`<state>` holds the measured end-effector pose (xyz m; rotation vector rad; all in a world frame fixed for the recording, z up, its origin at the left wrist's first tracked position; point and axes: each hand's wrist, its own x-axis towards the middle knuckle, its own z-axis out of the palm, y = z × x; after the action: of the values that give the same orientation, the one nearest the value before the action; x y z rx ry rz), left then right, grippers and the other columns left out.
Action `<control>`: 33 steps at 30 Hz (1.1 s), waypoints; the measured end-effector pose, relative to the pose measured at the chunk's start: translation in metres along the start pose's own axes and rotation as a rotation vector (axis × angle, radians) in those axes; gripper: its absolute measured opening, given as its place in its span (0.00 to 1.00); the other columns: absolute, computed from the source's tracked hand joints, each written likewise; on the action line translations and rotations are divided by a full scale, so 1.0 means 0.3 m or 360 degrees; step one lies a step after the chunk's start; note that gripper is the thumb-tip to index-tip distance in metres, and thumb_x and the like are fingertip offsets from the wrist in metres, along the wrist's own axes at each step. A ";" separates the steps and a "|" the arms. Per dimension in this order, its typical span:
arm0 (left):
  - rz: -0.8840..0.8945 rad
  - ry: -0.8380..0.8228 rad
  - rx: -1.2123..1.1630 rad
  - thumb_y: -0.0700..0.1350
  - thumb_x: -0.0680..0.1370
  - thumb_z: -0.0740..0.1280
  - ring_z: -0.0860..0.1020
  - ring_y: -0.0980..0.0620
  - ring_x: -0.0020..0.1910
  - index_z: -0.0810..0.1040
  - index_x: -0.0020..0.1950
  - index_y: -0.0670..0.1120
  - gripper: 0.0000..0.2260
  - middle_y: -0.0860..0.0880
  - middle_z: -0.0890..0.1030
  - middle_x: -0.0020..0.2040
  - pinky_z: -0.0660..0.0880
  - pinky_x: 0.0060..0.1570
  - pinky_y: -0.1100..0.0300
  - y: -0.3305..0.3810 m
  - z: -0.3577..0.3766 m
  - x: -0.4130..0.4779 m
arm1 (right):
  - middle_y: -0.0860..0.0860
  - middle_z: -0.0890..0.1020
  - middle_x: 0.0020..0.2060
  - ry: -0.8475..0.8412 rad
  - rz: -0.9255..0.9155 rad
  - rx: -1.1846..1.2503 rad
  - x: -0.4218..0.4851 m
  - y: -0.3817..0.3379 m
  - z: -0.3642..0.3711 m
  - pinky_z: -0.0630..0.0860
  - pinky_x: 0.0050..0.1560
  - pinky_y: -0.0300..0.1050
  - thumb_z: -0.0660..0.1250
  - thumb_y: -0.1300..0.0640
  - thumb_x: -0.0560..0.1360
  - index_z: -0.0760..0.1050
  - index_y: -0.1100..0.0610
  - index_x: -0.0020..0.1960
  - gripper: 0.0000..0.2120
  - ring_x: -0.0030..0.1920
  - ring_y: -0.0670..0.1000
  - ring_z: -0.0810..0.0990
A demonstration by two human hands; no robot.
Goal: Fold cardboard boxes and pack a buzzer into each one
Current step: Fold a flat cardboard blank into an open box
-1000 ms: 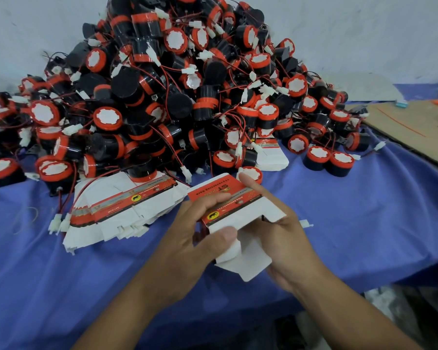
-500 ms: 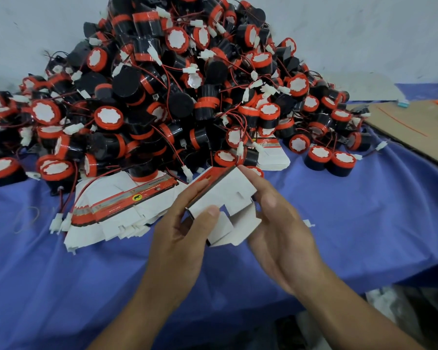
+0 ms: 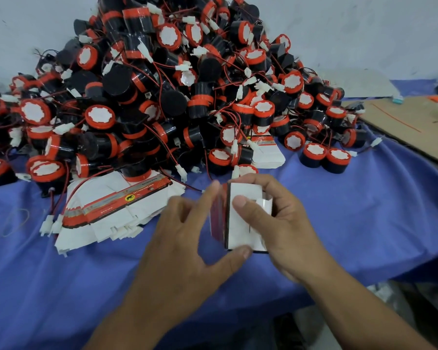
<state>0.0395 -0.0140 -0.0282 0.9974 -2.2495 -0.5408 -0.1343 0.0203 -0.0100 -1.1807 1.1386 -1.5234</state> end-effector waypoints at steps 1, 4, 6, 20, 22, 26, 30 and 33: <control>0.0082 0.0026 -0.0008 0.74 0.70 0.61 0.66 0.59 0.67 0.45 0.78 0.68 0.41 0.62 0.63 0.66 0.70 0.60 0.63 -0.007 -0.002 0.003 | 0.61 0.81 0.49 -0.0067 0.0009 -0.0030 -0.001 -0.003 0.000 0.83 0.43 0.59 0.74 0.51 0.72 0.81 0.48 0.54 0.11 0.47 0.58 0.82; 0.0361 0.0004 -0.0113 0.65 0.74 0.67 0.54 0.55 0.79 0.48 0.81 0.57 0.42 0.58 0.53 0.79 0.59 0.73 0.61 -0.011 0.001 0.005 | 0.59 0.81 0.46 -0.0283 -0.0011 -0.0123 -0.008 -0.004 0.004 0.81 0.44 0.49 0.74 0.54 0.75 0.79 0.50 0.58 0.12 0.45 0.55 0.81; 0.0466 -0.0004 -0.0151 0.61 0.74 0.69 0.59 0.54 0.78 0.55 0.80 0.51 0.39 0.59 0.58 0.78 0.59 0.73 0.66 -0.013 -0.005 0.011 | 0.52 0.82 0.47 -0.0310 0.0004 -0.0169 -0.009 -0.001 0.004 0.81 0.46 0.46 0.74 0.50 0.74 0.77 0.48 0.58 0.14 0.46 0.52 0.81; 0.0341 0.0365 0.0090 0.59 0.70 0.71 0.67 0.63 0.66 0.68 0.75 0.39 0.39 0.51 0.71 0.66 0.64 0.63 0.73 -0.049 -0.049 0.035 | 0.44 0.80 0.65 -0.0342 0.0125 0.0157 0.002 0.029 0.034 0.78 0.58 0.42 0.71 0.48 0.76 0.74 0.40 0.68 0.21 0.65 0.49 0.80; 0.0379 0.0345 0.0142 0.59 0.70 0.71 0.69 0.58 0.65 0.69 0.74 0.38 0.38 0.47 0.73 0.66 0.65 0.63 0.72 -0.049 -0.045 0.035 | 0.43 0.81 0.64 -0.0330 0.0096 0.0030 -0.001 0.034 0.028 0.79 0.57 0.41 0.69 0.52 0.78 0.71 0.40 0.70 0.21 0.63 0.48 0.81; 0.0412 0.0294 0.0195 0.59 0.71 0.71 0.73 0.50 0.64 0.69 0.74 0.38 0.38 0.45 0.74 0.65 0.67 0.65 0.66 -0.039 -0.038 0.034 | 0.40 0.82 0.60 -0.0286 0.0042 -0.0247 -0.009 0.055 0.019 0.80 0.61 0.45 0.66 0.55 0.79 0.64 0.43 0.77 0.28 0.61 0.46 0.82; 0.0435 0.0286 0.0184 0.59 0.71 0.71 0.73 0.50 0.64 0.70 0.73 0.39 0.37 0.45 0.75 0.64 0.68 0.64 0.65 -0.038 -0.037 0.044 | 0.38 0.82 0.60 -0.0328 0.0061 -0.0264 -0.009 0.061 0.011 0.79 0.62 0.43 0.64 0.55 0.80 0.60 0.45 0.79 0.30 0.62 0.44 0.80; 0.0440 0.0254 0.0190 0.60 0.70 0.71 0.73 0.51 0.64 0.71 0.72 0.39 0.37 0.46 0.75 0.64 0.69 0.63 0.65 -0.048 -0.044 0.048 | 0.38 0.81 0.61 -0.0347 0.0085 -0.0225 -0.008 0.062 0.016 0.78 0.62 0.43 0.63 0.56 0.80 0.60 0.45 0.79 0.29 0.64 0.44 0.80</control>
<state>0.0483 -0.0356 -0.0218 0.7397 -2.2460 -0.2019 -0.1274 0.0182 -0.0280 -1.3647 1.1345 -1.2561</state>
